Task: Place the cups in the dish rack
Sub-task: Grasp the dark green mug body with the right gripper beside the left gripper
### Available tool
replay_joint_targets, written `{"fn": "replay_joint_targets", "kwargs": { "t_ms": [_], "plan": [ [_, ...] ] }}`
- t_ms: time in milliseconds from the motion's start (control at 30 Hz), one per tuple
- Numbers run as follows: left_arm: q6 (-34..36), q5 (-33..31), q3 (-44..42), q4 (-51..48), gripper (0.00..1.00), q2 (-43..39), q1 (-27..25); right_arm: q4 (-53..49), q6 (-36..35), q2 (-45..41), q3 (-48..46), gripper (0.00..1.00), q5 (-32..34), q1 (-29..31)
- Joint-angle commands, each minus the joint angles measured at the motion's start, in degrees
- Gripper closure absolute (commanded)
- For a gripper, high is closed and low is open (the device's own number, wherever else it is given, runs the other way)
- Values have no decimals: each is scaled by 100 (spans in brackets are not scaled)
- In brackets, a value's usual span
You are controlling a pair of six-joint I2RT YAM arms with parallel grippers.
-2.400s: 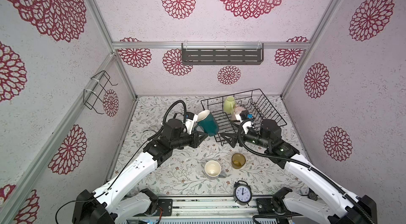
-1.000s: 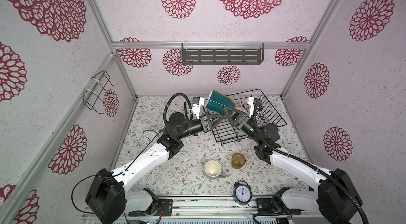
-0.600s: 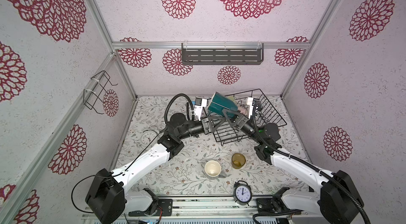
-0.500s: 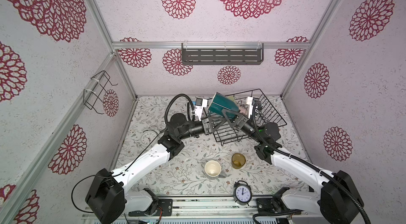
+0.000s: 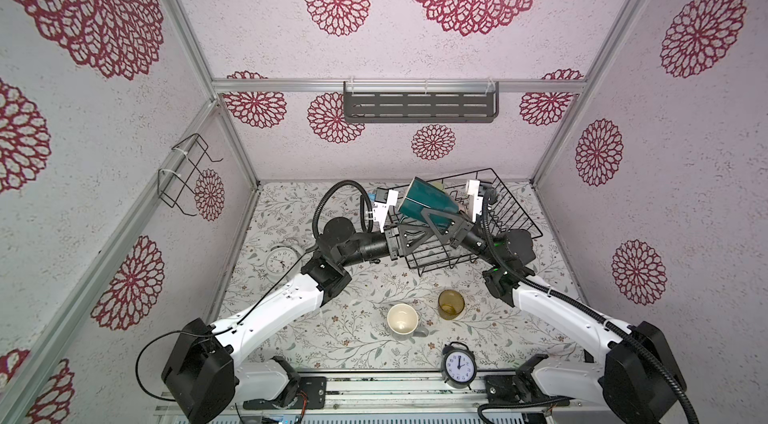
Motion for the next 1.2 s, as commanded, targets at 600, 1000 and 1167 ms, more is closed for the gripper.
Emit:
{"fn": "replay_joint_targets", "kwargs": {
  "t_ms": [600, 1000, 1167],
  "plan": [
    [388, -243, 84, 106, 100, -399, -67, 1572, 1032, 230, 118, 1, -463, -333],
    [346, -11, 160, 117, 100, -197, -67, 1311, 1024, 273, 174, 1, -459, -354],
    [362, -35, 163, 59, 100, -223, -67, 1134, 1007, 334, 200, 5, -511, -355]
  ]
}}
